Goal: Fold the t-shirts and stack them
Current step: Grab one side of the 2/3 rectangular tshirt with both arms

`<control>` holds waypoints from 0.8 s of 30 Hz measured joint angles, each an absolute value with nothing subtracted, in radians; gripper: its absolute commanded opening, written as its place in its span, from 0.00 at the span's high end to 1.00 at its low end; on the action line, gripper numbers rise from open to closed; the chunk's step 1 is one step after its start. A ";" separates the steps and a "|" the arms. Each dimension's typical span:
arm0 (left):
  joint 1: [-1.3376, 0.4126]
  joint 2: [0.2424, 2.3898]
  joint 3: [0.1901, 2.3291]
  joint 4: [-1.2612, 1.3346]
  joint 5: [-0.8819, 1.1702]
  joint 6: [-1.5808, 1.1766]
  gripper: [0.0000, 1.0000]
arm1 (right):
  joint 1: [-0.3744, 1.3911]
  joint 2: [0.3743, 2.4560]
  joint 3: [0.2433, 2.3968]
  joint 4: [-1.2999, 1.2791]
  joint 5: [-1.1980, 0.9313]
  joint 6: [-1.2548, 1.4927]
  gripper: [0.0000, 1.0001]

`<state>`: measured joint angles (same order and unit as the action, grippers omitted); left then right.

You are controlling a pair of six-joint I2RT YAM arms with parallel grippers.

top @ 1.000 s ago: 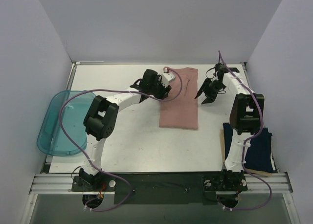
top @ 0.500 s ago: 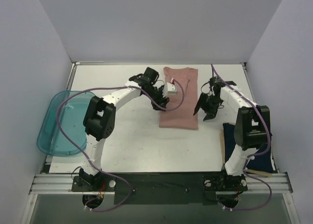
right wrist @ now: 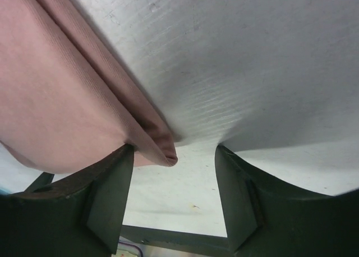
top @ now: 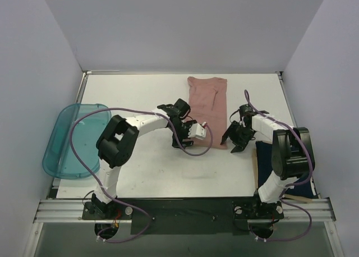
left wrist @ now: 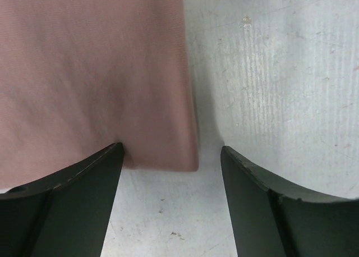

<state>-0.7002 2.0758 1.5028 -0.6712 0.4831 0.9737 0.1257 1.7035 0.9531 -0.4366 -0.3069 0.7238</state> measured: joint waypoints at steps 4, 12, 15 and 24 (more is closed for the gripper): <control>-0.722 2.064 1.481 -0.627 0.431 0.967 0.29 | 0.126 1.676 0.910 -0.378 -0.315 0.772 0.63; -0.751 2.055 1.470 -0.575 0.336 0.902 0.71 | 0.125 1.678 0.867 -0.275 -0.373 0.826 0.94; -0.752 2.055 1.469 -0.547 0.302 0.886 1.00 | 0.125 1.681 0.856 -0.245 -0.385 0.836 1.00; -0.752 2.046 1.486 -0.631 0.313 0.872 1.00 | 0.116 1.624 0.822 -0.278 -0.394 0.741 1.00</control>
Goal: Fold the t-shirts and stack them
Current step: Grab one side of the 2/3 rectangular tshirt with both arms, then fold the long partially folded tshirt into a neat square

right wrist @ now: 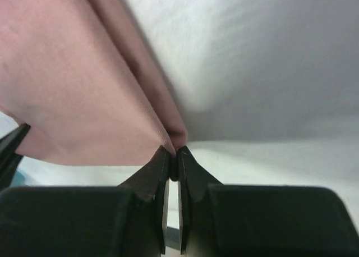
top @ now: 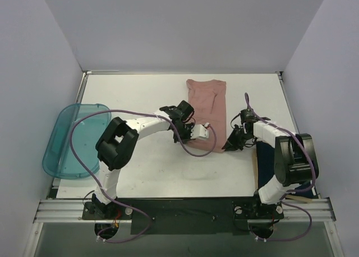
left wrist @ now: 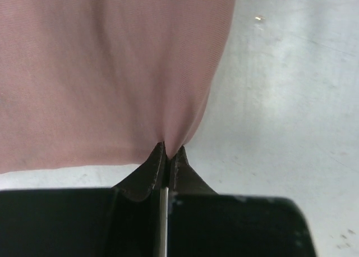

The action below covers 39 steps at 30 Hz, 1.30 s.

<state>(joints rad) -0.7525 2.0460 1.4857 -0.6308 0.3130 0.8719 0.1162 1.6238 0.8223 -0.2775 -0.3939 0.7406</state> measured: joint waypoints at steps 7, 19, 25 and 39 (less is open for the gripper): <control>-0.759 1.922 1.489 -0.878 0.388 0.904 1.00 | 0.201 1.397 0.813 -0.474 -0.430 0.606 1.00; -0.815 1.539 1.489 -1.269 0.612 1.005 1.00 | 0.503 0.932 0.822 -0.871 -0.555 0.633 1.00; -0.745 1.518 1.476 -1.301 0.682 0.901 1.00 | 0.443 1.008 0.910 -0.921 -0.583 0.651 1.00; -0.468 1.900 1.705 -1.147 0.657 0.580 1.00 | 0.173 1.594 1.235 -0.722 -0.620 0.548 1.00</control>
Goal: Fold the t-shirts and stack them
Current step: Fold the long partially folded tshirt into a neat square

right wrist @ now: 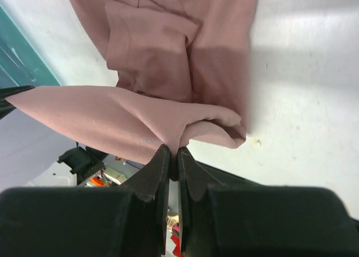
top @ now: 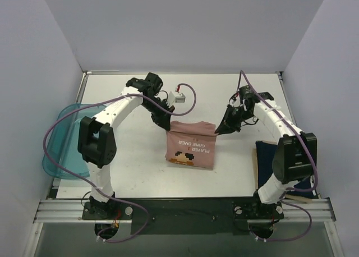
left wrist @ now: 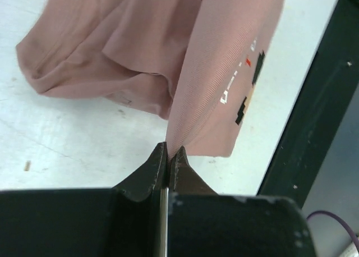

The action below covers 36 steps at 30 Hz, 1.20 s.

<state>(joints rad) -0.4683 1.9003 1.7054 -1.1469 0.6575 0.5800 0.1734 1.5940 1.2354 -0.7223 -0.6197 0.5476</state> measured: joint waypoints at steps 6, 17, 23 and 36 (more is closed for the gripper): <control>-0.431 2.073 1.887 -1.148 0.639 0.508 1.00 | 0.136 1.779 1.345 -0.678 -0.635 0.545 1.00; -0.432 2.217 2.070 -1.077 0.617 0.444 1.00 | 0.085 1.906 1.454 -0.629 -0.599 0.587 1.00; -0.433 2.290 2.146 -0.977 0.605 0.385 1.00 | 0.056 1.988 1.515 -0.561 -0.576 0.643 1.00; -0.435 2.301 2.163 -1.011 0.627 0.372 1.00 | 0.069 1.869 1.406 -0.506 -0.561 0.690 1.00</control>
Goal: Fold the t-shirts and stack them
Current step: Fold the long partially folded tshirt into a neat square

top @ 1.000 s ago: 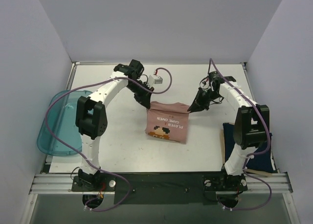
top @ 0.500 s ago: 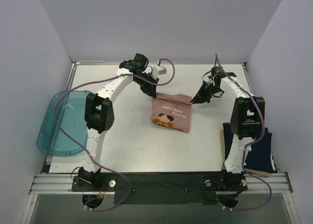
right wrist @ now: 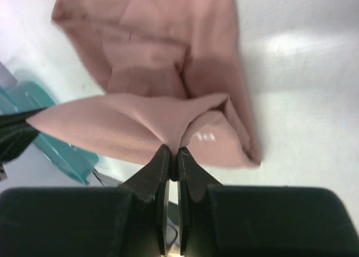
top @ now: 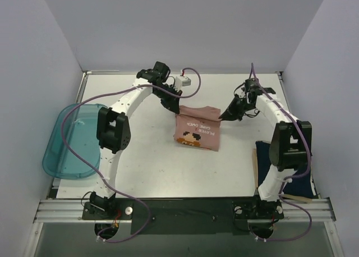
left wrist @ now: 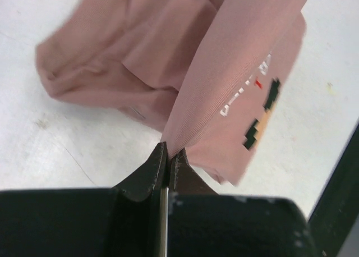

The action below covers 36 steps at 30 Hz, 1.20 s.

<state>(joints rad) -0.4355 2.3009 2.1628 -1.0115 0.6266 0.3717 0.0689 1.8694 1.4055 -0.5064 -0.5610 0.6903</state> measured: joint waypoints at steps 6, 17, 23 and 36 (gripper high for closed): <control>-0.450 2.030 1.969 -1.149 0.660 0.481 1.00 | 0.157 1.524 1.216 -0.522 -0.564 0.688 1.00; -0.545 1.493 1.391 -1.297 0.715 0.775 1.00 | 0.459 1.049 0.853 -0.610 -0.554 0.812 1.00; -0.625 1.383 1.309 -1.319 0.716 0.826 1.00 | 0.673 0.889 0.819 -0.696 -0.502 0.936 1.00; -0.526 1.344 1.356 -1.343 0.772 0.749 1.00 | 0.592 1.048 1.030 -0.790 -0.524 0.925 1.00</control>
